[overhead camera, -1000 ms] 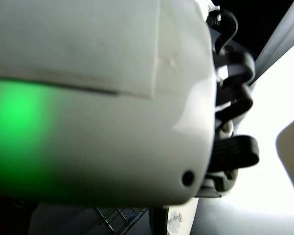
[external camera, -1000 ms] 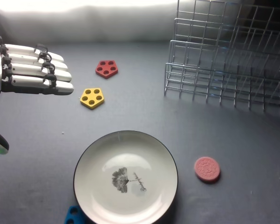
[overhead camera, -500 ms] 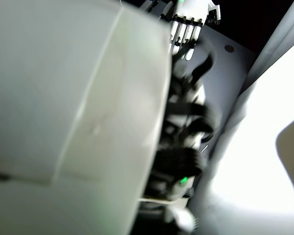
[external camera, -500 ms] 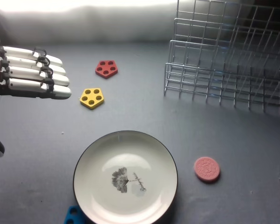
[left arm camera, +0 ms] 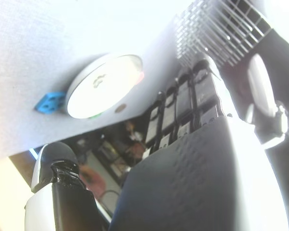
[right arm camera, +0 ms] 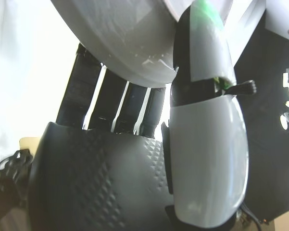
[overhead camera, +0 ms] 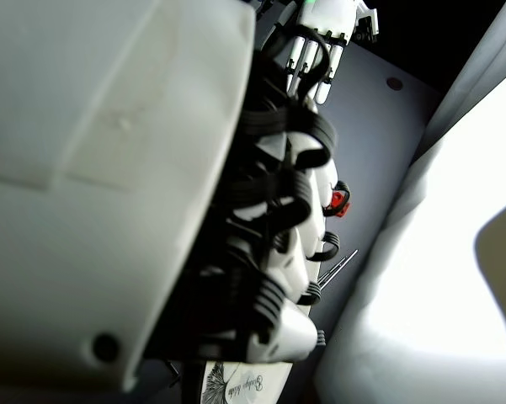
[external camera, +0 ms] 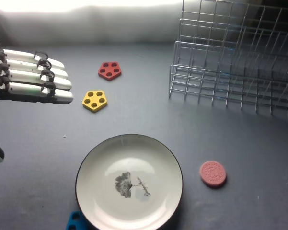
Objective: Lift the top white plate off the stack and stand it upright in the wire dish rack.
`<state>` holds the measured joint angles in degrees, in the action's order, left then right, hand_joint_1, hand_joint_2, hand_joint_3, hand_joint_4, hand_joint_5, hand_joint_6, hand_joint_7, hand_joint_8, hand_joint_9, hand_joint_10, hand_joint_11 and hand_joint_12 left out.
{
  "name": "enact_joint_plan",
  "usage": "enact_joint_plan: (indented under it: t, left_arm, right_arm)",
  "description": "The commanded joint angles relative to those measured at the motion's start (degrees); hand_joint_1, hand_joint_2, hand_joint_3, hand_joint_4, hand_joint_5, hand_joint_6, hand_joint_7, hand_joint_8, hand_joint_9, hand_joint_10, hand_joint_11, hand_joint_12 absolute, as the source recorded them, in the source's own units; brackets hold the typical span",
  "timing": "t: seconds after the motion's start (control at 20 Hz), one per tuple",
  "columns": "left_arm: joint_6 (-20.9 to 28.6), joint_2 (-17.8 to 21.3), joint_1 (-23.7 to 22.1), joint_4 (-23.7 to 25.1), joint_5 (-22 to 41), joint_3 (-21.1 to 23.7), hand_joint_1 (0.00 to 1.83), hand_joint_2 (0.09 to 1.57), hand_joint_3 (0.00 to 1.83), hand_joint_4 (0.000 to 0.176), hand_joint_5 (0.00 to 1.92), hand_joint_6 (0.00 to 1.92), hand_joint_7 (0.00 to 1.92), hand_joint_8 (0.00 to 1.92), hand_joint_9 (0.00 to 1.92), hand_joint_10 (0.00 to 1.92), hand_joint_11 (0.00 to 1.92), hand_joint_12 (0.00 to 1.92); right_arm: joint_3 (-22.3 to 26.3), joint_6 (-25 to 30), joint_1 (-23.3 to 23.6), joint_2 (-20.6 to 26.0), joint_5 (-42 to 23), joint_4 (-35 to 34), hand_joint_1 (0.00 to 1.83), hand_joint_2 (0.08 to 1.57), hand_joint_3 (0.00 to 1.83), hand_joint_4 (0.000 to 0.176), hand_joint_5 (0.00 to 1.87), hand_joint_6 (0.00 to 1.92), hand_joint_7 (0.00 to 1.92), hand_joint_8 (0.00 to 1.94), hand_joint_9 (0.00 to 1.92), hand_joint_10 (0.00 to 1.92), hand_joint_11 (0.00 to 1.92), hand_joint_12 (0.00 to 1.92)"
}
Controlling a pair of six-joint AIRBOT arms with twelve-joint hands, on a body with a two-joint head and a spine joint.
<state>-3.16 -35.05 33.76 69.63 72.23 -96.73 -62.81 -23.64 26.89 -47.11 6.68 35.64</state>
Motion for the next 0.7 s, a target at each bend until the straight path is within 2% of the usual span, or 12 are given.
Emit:
enact_joint_plan:
  t: [0.0, 0.4, 0.65]
  left_arm:
    - [0.0, 0.6, -1.1, -4.6, 3.5, -0.2, 0.38, 0.99, 0.00, 0.000, 0.04, 0.00, 0.06, 0.00, 0.07, 0.00, 0.07, 0.06]
    - [0.0, 0.6, -1.2, -4.6, 3.0, -0.2, 0.38, 0.98, 0.00, 0.000, 0.06, 0.00, 0.07, 0.00, 0.07, 0.00, 0.07, 0.06]
    - [-0.1, 0.6, -1.2, -4.6, 3.1, -0.2, 0.37, 0.97, 0.00, 0.000, 0.04, 0.00, 0.06, 0.00, 0.06, 0.00, 0.06, 0.05]
  right_arm:
    - [0.3, -0.1, 1.1, 0.7, -6.7, 0.6, 1.50, 1.05, 0.00, 0.000, 0.94, 0.98, 1.09, 0.61, 1.14, 0.66, 0.99, 1.34]
    - [2.4, -0.1, 1.1, 1.2, -2.2, 0.7, 1.50, 1.04, 0.00, 0.000, 0.96, 0.96, 1.07, 0.62, 1.19, 0.59, 1.02, 1.31]
    - [4.6, -0.3, 1.5, 1.6, 0.3, 0.6, 1.50, 1.05, 0.00, 0.000, 0.95, 0.95, 1.10, 0.60, 1.13, 0.69, 0.98, 1.37]
